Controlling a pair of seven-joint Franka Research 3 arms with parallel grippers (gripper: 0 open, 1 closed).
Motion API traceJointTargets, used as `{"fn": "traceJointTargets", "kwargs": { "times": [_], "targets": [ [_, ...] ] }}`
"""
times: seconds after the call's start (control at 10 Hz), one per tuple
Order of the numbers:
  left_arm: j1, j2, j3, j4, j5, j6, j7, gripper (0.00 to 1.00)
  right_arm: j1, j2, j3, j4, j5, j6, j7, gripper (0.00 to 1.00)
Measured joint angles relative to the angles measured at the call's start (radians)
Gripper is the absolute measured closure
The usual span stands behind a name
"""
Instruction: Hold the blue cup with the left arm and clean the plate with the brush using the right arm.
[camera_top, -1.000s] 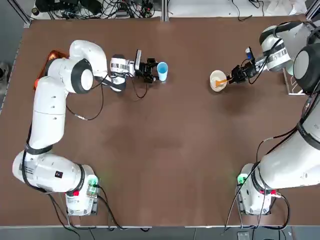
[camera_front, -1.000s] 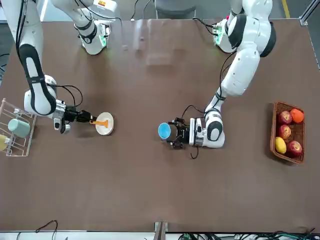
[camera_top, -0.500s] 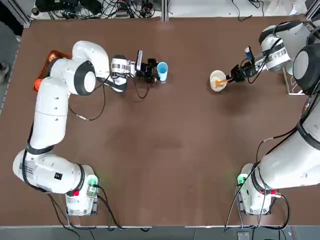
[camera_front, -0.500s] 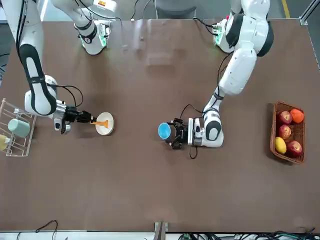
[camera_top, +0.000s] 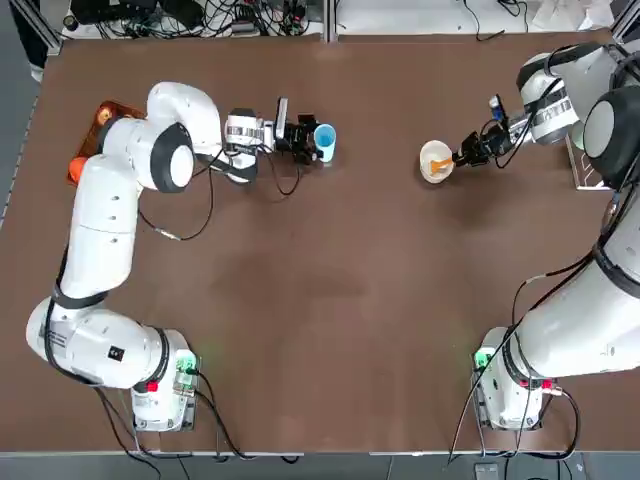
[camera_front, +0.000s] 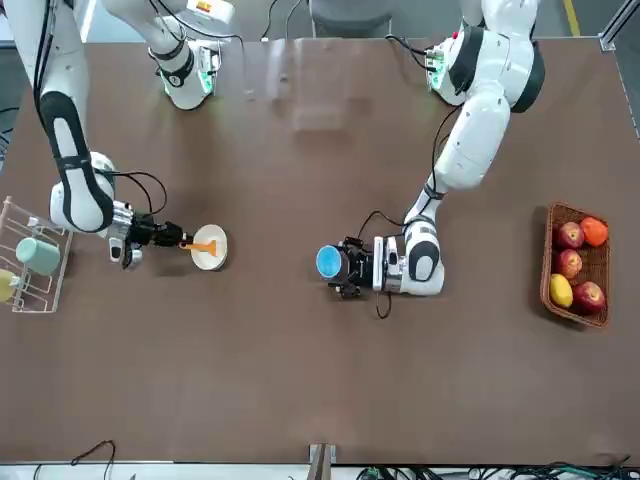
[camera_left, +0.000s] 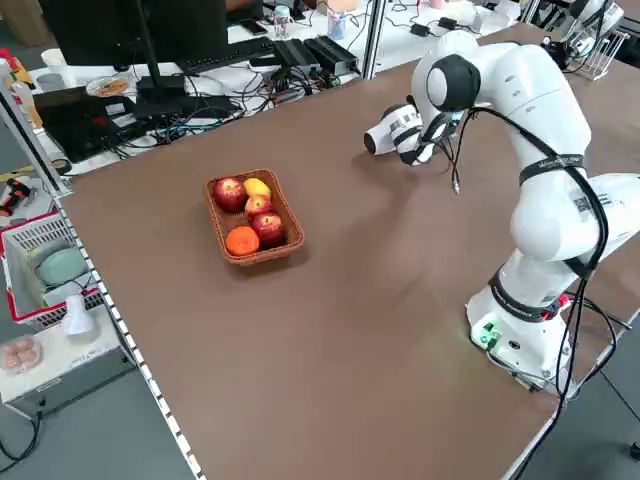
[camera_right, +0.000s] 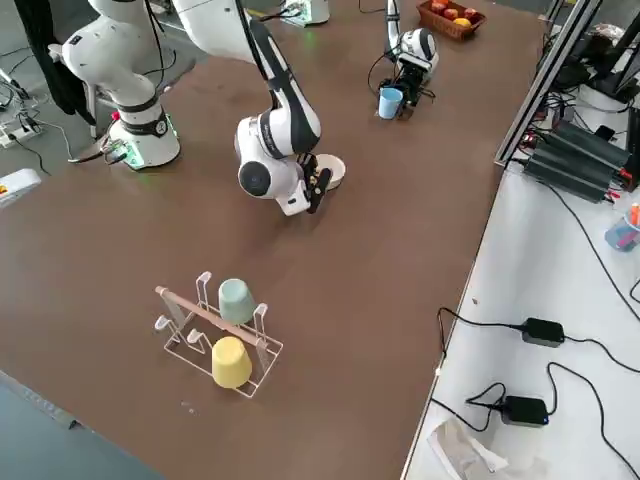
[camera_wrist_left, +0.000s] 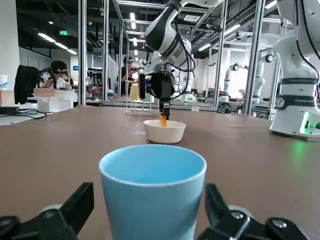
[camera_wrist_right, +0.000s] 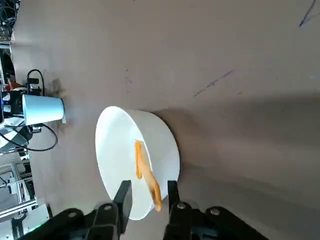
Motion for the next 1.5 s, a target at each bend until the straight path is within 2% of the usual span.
{"fn": "traceJointTargets", "kwargs": {
  "times": [0.6,0.8,1.0,1.3,1.5],
  "targets": [
    [-0.013,0.008,0.011,0.016,-0.014,0.000,0.000,0.02,0.000,0.006,0.000,0.008,0.005,0.000,-0.010,0.77],
    [-0.026,0.013,0.022,0.024,-0.037,0.000,0.000,0.01,0.000,0.006,0.000,0.008,0.005,0.000,-0.011,0.85],
    [-0.049,0.015,0.047,0.026,-0.061,0.000,0.000,0.01,0.000,0.006,0.000,0.008,0.006,0.000,-0.012,0.90],
    [-0.051,0.015,0.049,0.027,-0.062,0.000,0.000,0.03,0.000,0.006,0.000,0.010,0.007,-0.004,-0.013,0.95],
    [-0.051,0.015,0.049,0.027,-0.062,-0.002,0.000,0.07,0.000,0.006,0.000,0.013,0.008,-0.010,-0.013,0.95]
  ]
}}
